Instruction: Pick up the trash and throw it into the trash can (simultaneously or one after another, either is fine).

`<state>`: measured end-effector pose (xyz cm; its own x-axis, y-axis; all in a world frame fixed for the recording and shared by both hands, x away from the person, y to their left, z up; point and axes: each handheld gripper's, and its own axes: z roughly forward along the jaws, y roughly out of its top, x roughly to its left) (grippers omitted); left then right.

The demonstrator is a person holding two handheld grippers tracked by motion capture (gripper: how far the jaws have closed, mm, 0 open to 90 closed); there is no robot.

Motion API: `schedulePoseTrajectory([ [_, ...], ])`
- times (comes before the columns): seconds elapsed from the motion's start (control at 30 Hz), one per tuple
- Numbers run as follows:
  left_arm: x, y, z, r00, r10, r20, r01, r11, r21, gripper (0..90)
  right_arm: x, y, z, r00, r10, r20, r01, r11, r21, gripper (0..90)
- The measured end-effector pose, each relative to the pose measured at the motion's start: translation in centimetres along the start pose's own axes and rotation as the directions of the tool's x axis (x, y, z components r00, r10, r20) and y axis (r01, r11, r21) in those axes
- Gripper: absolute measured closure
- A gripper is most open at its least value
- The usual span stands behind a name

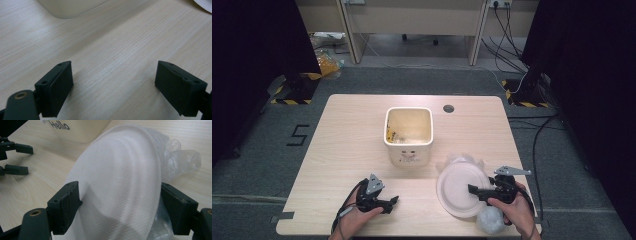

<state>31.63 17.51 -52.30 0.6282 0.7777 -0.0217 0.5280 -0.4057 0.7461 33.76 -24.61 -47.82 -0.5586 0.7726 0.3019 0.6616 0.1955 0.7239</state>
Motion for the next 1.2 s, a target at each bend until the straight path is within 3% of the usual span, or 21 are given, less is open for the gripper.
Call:
schedulePoseTrajectory([
  [0.43, 0.0, 0.0, 0.0, 1.0, 0.0, -0.001, 0.0, 1.0, 0.0, 14.1, 0.5, 0.3, -0.3, 0.9999, -0.011, 0.001, 0.011, 1.0, -0.009, 20.7],
  [0.9, -0.2, 0.0, -0.1, 1.0, 0.004, -0.009, -0.004, 1.0, -0.007, 15.3, 0.3, 1.6, -4.5, 0.9997, -0.016, 0.017, 0.018, 0.991, -0.129, 25.1],
  [1.0, -1.0, 0.2, 0.0, 1.0, 0.009, -0.003, -0.009, 0.9996, -0.028, 16.0, 0.3, 1.8, -4.7, 0.9997, -0.019, 0.017, 0.021, 0.991, -0.136, 27.7],
  [1.2, -3.7, 1.4, 0.8, 0.9956, 0.076, 0.055, -0.074, 0.9962, -0.046, 16.2, 0.6, 1.9, -4.7, 0.9995, -0.03, 0.011, 0.031, 0.99, -0.136, 31.4],
])
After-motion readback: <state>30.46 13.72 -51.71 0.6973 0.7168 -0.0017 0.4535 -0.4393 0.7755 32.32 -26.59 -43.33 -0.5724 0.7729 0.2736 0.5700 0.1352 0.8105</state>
